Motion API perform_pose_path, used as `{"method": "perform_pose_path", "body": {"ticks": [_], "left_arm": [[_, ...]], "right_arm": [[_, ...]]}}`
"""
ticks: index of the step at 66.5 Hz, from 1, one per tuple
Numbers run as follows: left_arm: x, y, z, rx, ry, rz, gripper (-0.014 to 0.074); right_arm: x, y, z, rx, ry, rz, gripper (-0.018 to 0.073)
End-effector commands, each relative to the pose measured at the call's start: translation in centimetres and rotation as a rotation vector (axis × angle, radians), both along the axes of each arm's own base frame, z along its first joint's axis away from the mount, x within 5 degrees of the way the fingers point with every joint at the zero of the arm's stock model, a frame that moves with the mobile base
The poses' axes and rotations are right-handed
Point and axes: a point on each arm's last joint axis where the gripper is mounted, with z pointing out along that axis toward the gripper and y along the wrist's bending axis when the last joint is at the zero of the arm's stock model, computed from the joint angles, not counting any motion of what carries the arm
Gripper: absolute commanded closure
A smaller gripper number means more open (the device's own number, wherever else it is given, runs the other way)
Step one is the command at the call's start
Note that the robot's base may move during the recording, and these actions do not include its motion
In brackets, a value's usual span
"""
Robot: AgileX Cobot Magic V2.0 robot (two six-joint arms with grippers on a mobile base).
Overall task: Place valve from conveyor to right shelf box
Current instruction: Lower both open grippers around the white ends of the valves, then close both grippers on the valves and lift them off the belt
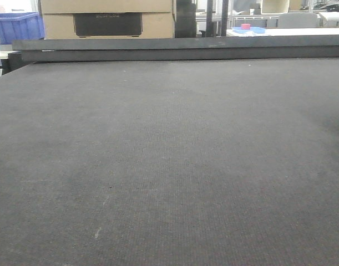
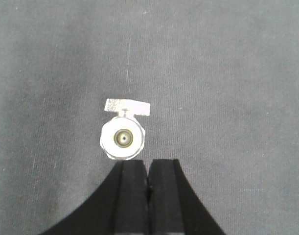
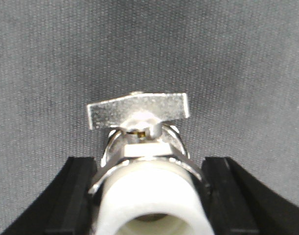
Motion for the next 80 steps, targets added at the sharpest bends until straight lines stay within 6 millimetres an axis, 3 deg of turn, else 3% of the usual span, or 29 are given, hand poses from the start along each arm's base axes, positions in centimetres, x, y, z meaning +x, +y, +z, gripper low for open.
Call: {"method": "perform_pose_path", "body": {"ticks": [1,7,18,34,54,60,73,80], "left_arm": [[0.0,0.0,0.2,-0.01,-0.008,0.007,0.0707],[0.0,0.0,0.2,-0.01,-0.008,0.007,0.0707],[0.0,0.0,0.2,-0.01,-0.008,0.007,0.0707],[-0.1,0.0,0.2,-0.009,0.003,0.007,0.0707],[-0.4,0.3,0.1,0.03,0.035,0.01,0.0694],[-0.4,0.5,0.1,0.045,0.036,0.011,0.0595],[0.3,0.4,0.4,0.043,-0.04,0.005,0.0157],[0.9,0.4,-0.1,0.051,-0.031,0.003,0.0035]], "right_arm": [[0.0,-0.2,0.0,-0.008,-0.002,0.009,0.0538],[0.0,-0.2,0.0,-0.008,-0.002,0.009,0.0635],[0.0,-0.2,0.0,-0.008,-0.002,0.009,0.0726],[-0.1,-0.2,0.2,-0.008,-0.002,0.009,0.0728],[-1.0,-0.1,2.0,-0.008,-0.068,0.009,0.0728],[-1.1,-0.1,2.2,-0.009,-0.074,0.009,0.0728],[-1.1,-0.1,2.3,-0.007,-0.076,0.009,0.0728],[-1.1,-0.1,2.3,-0.003,-0.076,0.007,0.0728]]}}
